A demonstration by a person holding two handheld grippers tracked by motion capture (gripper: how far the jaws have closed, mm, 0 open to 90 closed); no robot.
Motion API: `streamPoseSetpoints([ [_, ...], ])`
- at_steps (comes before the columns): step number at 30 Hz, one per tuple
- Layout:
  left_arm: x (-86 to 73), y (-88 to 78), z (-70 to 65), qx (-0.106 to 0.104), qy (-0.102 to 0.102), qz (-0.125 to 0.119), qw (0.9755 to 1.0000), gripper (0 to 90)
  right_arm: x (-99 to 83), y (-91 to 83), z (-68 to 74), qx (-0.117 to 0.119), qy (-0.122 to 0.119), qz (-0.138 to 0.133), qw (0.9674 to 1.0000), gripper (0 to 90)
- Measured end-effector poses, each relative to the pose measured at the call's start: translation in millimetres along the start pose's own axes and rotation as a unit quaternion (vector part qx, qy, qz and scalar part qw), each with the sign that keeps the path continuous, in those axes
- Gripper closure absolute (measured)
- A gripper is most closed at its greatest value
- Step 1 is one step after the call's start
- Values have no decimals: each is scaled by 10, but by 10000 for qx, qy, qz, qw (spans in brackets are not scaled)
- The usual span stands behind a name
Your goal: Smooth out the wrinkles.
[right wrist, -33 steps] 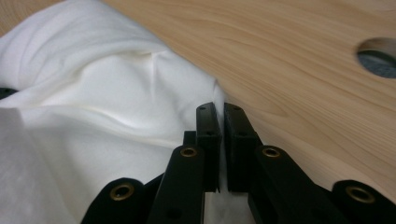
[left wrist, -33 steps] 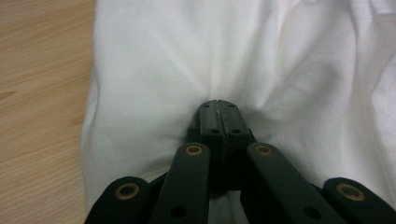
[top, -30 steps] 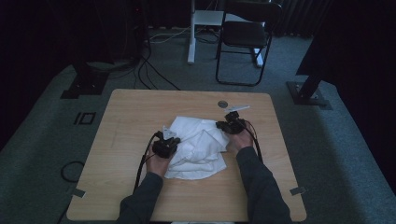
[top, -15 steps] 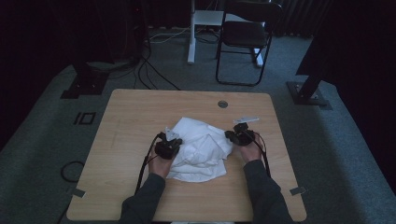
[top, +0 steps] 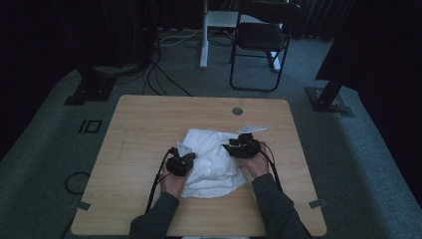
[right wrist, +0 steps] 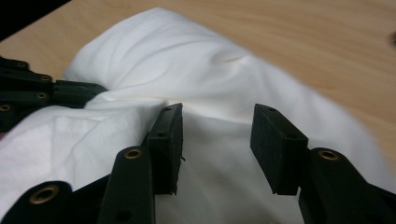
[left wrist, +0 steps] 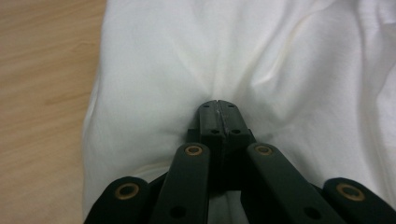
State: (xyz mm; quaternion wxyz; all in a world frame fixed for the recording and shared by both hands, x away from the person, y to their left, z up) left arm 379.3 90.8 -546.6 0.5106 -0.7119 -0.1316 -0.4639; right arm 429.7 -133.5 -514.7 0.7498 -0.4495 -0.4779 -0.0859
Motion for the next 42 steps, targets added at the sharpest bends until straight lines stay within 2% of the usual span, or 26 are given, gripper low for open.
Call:
streamPoseSetpoints([
  [2,15,-66,-4,-202,-26,-38,9998,865,-27,-4,47,230,-28,54,9997,534],
  [5,40,-161,-5,-326,-93,-132,9993,784,-78,-91,102,429,-122,56,9990,556],
  [10,43,-254,-45,-434,-65,-222,9988,716,-246,-238,127,517,-229,147,9983,651],
  [11,40,-272,-54,-475,-53,-261,9985,699,-333,-301,132,588,-234,179,9978,716],
  [12,40,-272,-54,-475,-53,-261,9985,687,-333,-301,132,588,-234,179,9978,716],
  [13,39,-275,-53,-488,-43,-264,9985,679,-411,-366,135,645,-276,180,9974,803],
  [16,35,-276,-45,-492,-56,-271,9984,667,-456,-404,141,673,-303,203,9971,824],
  [17,35,-288,-49,-505,-87,-290,9983,654,-566,-490,155,693,-420,320,9962,843],
  [20,39,-336,-100,-527,-27,-345,9980,638,-614,-578,143,666,-476,337,9961,826],
  [22,44,-367,-147,-572,48,-365,9977,617,-595,-629,122,615,-427,203,9970,781],
  [25,51,-398,-237,-625,130,-387,9972,595,-506,-651,107,451,-241,-90,9987,609],
  [26,52,-408,-269,-646,184,-387,9970,594,-464,-650,111,449,-133,-221,9987,597],
  [29,36,-436,-369,-725,272,-402,9962,590,-336,-637,164,547,-27,-532,9971,546],
  [33,-20,-440,-499,-858,418,-310,9949,571,-259,-556,260,707,-83,-494,9962,509],
  [37,-25,-472,-533,-961,374,-356,9940,584,-269,-561,384,1021,-218,-583,9928,479],
  [39,-21,-475,-535,-970,399,-341,9939,587,-265,-567,405,1065,-227,-636,9920,471],
  [40,-13,-479,-535,-1015,387,-322,9936,587,-269,-548,426,1037,-289,-539,9927,495],
  [41,-6,-487,-526,-1041,361,-344,9933,586,-284,-523,423,908,-361,-402,9944,587],
  [42,6,-501,-510,-1075,321,-381,9930,586,-310,-504,417,807,-442,-243,9955,737],
])
Point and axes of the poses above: each handheld gripper's, and its own axes: y roughly forward along the jaws, x roughly out of its top, z roughly to its left, the point moved 3 cm from there along y, roughly forward along the jaws, and after that the axes turned 3 degrees about -x, right-handed, at the moved point
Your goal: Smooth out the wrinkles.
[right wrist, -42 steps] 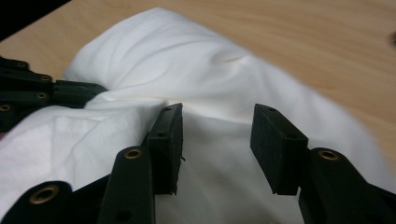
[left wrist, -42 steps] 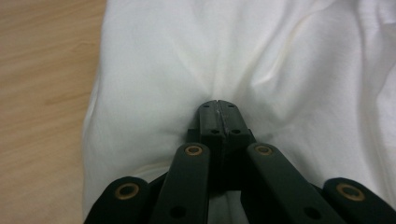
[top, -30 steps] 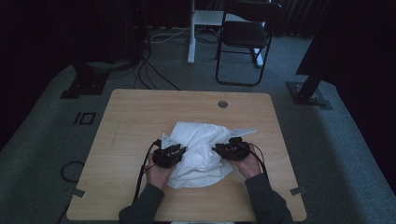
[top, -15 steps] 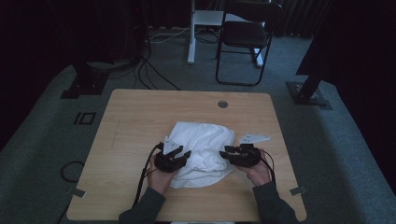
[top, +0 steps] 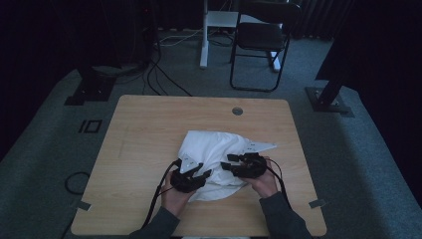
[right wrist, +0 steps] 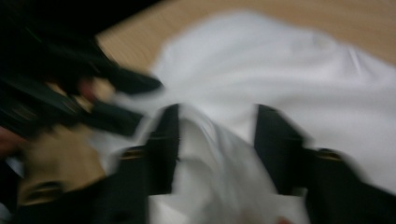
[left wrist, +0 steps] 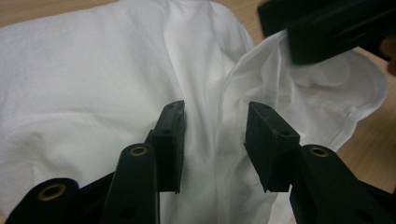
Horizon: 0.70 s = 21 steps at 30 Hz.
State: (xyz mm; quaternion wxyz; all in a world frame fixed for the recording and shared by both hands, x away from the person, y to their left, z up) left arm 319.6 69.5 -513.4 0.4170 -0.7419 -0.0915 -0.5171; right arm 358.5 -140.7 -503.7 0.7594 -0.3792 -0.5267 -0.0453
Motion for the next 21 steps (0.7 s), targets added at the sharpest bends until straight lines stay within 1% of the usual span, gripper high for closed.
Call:
streamPoseSetpoints([
  [1,16,-22,18,-36,-61,-72,9999,584,-29,2,-4,-7,-30,76,10000,812],
  [2,34,-49,40,-47,-108,-153,9998,582,-57,-13,-4,50,-41,78,9999,871],
  [4,71,-102,87,-27,-152,-244,9996,582,-117,-84,7,124,-115,81,9998,882],
  [6,103,-130,132,48,-134,-280,9995,581,-190,-191,18,140,-156,81,9997,883],
  [8,118,-134,170,97,-141,-266,9995,581,-275,-311,21,204,-150,54,9997,883],
  [9,118,-134,170,97,-141,-266,9995,581,-275,-311,21,204,-150,54,9997,883],
  [10,118,-134,170,97,-141,-266,9995,581,-321,-369,24,234,-128,39,9996,883],
  [11,98,-110,183,139,-111,-195,9997,581,-433,-473,6,191,-150,144,9996,882],
  [12,81,-101,176,158,-70,-142,9997,581,-485,-511,-6,195,-148,205,9995,881],
  [13,62,-90,166,167,-51,-120,9998,580,-535,-542,-21,260,-142,273,9992,868],
  [14,43,-86,160,169,-38,-96,9998,577,-577,-573,-41,293,-145,293,9990,820],
  [15,28,-89,159,175,-27,-79,9998,575,-600,-609,-55,370,-108,237,9990,741],
  [16,18,-96,160,177,-49,-96,9998,571,-603,-648,-67,456,-61,91,9989,659],
  [17,13,-112,167,180,-53,-110,9998,572,-581,-683,-82,445,45,-74,9990,606],
  [19,16,-150,185,219,-62,-151,9996,571,-494,-726,-92,462,111,-367,9982,564],
  [20,16,-150,185,219,-62,-151,9996,569,-494,-726,-92,462,111,-367,9982,564],
  [21,13,-190,224,305,-68,-162,9994,569,-383,-682,-82,358,113,-494,9981,545],
])
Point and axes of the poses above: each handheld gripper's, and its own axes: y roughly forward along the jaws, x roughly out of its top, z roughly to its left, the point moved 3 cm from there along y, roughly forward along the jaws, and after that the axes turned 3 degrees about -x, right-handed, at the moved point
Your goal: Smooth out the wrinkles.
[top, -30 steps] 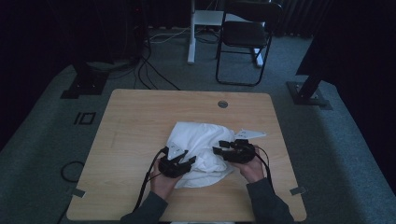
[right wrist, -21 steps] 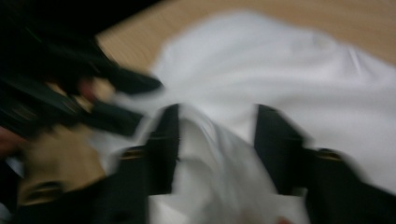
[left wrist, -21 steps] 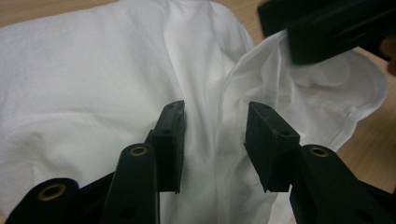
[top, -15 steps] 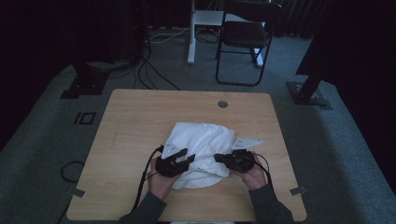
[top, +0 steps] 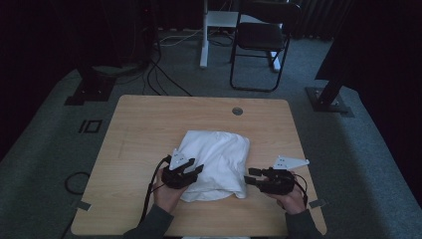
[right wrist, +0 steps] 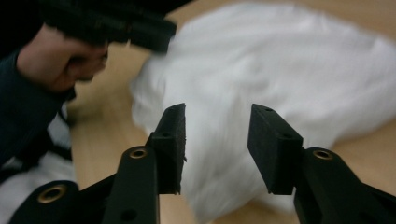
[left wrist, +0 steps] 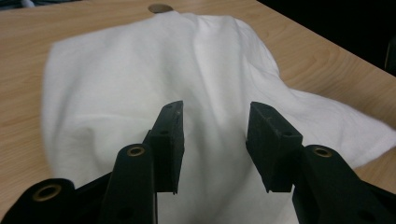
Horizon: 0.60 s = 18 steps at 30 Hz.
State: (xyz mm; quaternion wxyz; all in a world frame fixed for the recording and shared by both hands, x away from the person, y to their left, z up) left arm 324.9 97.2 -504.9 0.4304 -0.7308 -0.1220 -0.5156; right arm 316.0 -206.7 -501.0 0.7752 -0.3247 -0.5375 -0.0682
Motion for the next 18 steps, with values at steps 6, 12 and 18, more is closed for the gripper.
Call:
streamPoseSetpoints([
  [6,-151,-34,108,59,-216,151,9996,565,9,607,143,-325,-390,709,9962,497],
  [12,-300,-9,104,-49,-282,265,9992,555,-194,928,99,-1083,-744,1592,9785,531],
  [18,-273,82,112,-37,-272,243,9993,554,-202,1061,-153,-1270,-292,1450,9808,542],
])
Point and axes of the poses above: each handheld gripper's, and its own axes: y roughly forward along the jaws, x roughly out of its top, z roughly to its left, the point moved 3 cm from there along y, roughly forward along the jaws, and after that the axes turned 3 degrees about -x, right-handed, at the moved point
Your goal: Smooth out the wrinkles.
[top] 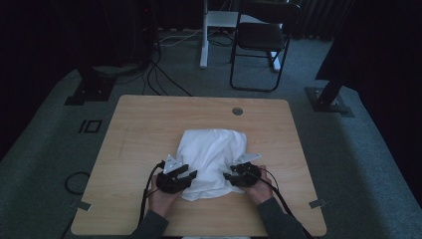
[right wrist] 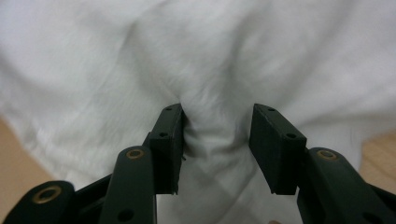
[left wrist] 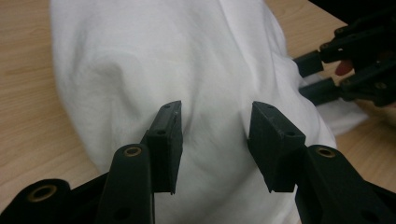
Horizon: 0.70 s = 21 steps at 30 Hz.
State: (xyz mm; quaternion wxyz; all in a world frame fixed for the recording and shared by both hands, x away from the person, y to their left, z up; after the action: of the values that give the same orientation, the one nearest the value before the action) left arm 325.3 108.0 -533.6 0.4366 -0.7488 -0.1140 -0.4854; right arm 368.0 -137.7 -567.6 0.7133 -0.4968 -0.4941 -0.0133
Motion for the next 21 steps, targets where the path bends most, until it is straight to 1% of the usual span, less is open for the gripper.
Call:
streamPoseSetpoints([
  [2,38,46,43,50,-47,-18,10000,554,22,56,-79,31,218,-50,9997,540],
  [3,38,46,43,50,-47,-18,10000,554,22,56,-79,31,218,-50,9997,540],
  [4,62,74,88,86,-94,-35,9999,554,56,102,-135,65,356,-116,9993,536],
  [5,62,74,88,86,-94,-35,9999,554,76,122,-150,59,396,-136,9991,535],
  [6,79,90,125,112,-126,-44,9998,554,76,122,-150,59,396,-136,9991,535],
  [9,145,131,253,232,-230,-69,9994,552,148,199,-179,60,464,-188,9987,530],
  [11,181,158,329,271,-302,-86,9991,552,195,252,-200,62,471,-230,9986,526],
  [12,198,174,370,293,-322,-80,9990,551,227,286,-219,60,530,-248,9983,526],
  [13,218,189,410,304,-363,-96,9988,550,252,309,-229,62,565,-259,9980,525],
  [14,218,189,410,304,-363,-96,9988,546,275,331,-239,37,581,-284,9979,525],
  [15,247,214,463,313,-399,-95,9987,546,275,331,-239,37,581,-284,9979,525],
  [16,275,238,507,308,-422,-107,9986,535,319,375,-274,14,632,-301,9975,520],
  [17,275,238,507,308,-422,-107,9986,532,319,375,-274,14,632,-301,9975,520],
  [18,299,257,531,271,-467,-117,9985,529,346,396,-308,-23,647,-326,9974,510],
  [19,299,257,531,271,-467,-117,9985,523,346,396,-308,-23,647,-326,9974,510],
  [20,319,242,524,307,-475,-179,9982,513,358,402,-355,-46,677,-369,9970,480],
  [21,319,242,524,307,-475,-179,9982,505,358,402,-355,-46,677,-369,9970,480],
])
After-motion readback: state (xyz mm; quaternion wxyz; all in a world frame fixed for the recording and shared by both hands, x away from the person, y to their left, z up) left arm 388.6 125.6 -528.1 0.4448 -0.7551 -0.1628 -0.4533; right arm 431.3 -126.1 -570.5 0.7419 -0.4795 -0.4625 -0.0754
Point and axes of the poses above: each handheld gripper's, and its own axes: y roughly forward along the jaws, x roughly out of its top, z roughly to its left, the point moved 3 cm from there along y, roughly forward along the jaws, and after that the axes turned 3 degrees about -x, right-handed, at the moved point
